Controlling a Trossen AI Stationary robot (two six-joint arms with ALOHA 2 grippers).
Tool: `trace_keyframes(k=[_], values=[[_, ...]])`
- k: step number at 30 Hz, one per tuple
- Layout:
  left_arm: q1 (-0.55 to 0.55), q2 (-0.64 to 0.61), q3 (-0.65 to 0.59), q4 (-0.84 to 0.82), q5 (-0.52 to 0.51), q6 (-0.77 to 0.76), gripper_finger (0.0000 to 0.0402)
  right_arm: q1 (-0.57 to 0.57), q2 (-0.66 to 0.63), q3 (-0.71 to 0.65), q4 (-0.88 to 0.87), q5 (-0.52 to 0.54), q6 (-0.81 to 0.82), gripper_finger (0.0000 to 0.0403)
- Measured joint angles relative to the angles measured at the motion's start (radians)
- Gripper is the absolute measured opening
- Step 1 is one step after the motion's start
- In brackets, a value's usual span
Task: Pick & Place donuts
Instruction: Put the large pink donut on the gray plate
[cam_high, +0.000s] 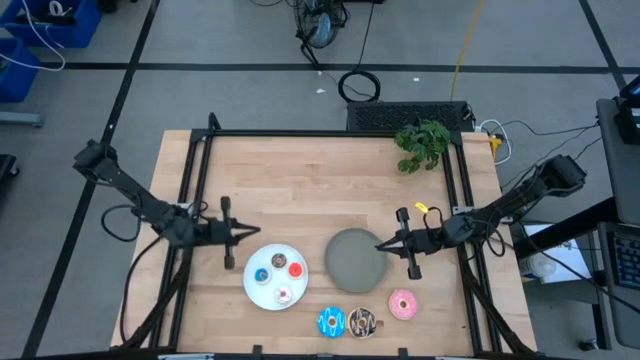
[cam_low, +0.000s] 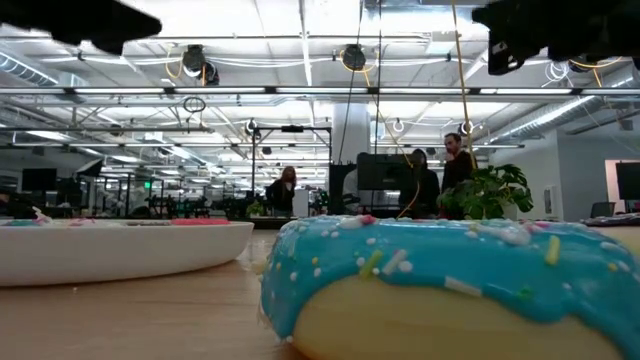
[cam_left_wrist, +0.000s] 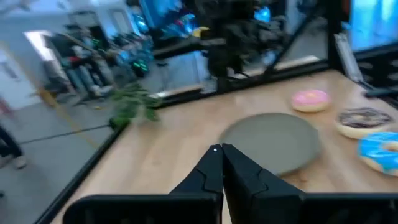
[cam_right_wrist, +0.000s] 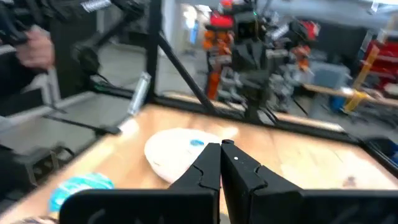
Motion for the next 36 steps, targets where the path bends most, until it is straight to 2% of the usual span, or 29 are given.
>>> trace_keyframes(k=[3, 6, 11, 16, 20, 25, 29, 32, 36], values=[[0.019, -0.116, -0.069, -0.015, -0.015, -0.013, 0.0003, -0.005, -0.003, -0.001, -0.028, 0.008, 0.006, 0.0], [0.026, -0.225, -0.08, -0.124, -0.025, 0.01, 0.0006, -0.007, -0.026, -0.001, -0.018, 0.007, -0.009, 0.0], [0.015, -0.391, -0.081, -0.183, -0.011, 0.138, 0.0004, -0.008, -0.175, -0.012, -0.134, 0.007, -0.069, 0.0], [0.021, -0.464, -0.108, -0.234, 0.011, 0.195, 0.0003, -0.031, -0.332, -0.114, -0.116, 0.007, -0.085, 0.0], [0.045, -0.529, -0.171, -0.222, 0.033, 0.221, 0.0005, -0.053, -0.456, -0.195, -0.115, 0.005, -0.032, 0.0], [0.073, -0.567, -0.28, -0.115, 0.087, 0.245, 0.0007, -0.053, -0.489, -0.222, -0.137, 0.004, 0.006, 0.0], [0.103, -0.564, -0.312, -0.105, 0.027, 0.244, 0.0018, -0.053, -0.489, -0.222, -0.147, 0.002, -0.012, 0.0], [0.125, -0.558, -0.312, -0.085, 0.009, 0.228, 0.0017, -0.038, -0.483, -0.171, -0.262, 0.004, -0.009, 0.0], [0.147, -0.558, -0.312, -0.064, 0.009, 0.229, 0.0005, -0.008, -0.439, 0.036, -0.541, 0.036, 0.061, 0.0]])
